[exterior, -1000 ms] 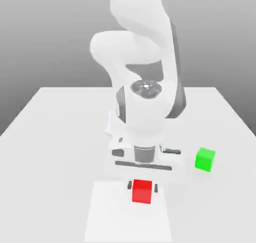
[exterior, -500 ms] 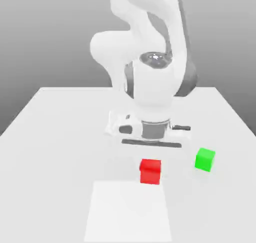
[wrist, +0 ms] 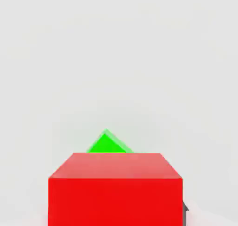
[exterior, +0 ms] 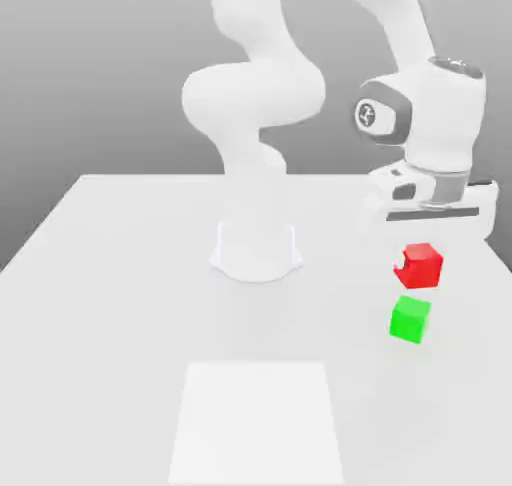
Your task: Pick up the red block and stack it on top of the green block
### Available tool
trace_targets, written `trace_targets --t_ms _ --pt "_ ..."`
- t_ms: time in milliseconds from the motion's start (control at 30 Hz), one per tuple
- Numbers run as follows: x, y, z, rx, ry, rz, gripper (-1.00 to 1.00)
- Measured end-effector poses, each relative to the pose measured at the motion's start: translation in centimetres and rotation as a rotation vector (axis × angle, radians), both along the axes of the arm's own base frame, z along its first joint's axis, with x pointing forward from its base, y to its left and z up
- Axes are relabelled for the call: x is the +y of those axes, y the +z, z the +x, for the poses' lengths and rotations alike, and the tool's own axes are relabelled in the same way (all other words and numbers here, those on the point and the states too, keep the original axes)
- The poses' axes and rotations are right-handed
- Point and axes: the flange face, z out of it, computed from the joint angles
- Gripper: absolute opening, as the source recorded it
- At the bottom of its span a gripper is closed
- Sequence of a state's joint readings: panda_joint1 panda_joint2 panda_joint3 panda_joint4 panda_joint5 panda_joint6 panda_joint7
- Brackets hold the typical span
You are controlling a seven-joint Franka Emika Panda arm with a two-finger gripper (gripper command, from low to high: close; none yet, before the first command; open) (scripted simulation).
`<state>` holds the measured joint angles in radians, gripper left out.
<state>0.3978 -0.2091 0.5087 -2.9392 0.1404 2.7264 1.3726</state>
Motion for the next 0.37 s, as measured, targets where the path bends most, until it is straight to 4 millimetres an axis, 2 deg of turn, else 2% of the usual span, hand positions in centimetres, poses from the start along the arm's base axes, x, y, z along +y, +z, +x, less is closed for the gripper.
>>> trace_targets --t_ms 333,367 --pt "0.2 -4.2 -0.4 0.008 0.007 0.028 -1.0" --pt "0.0 -4.5 -0.3 0.013 -0.003 0.039 1.0"
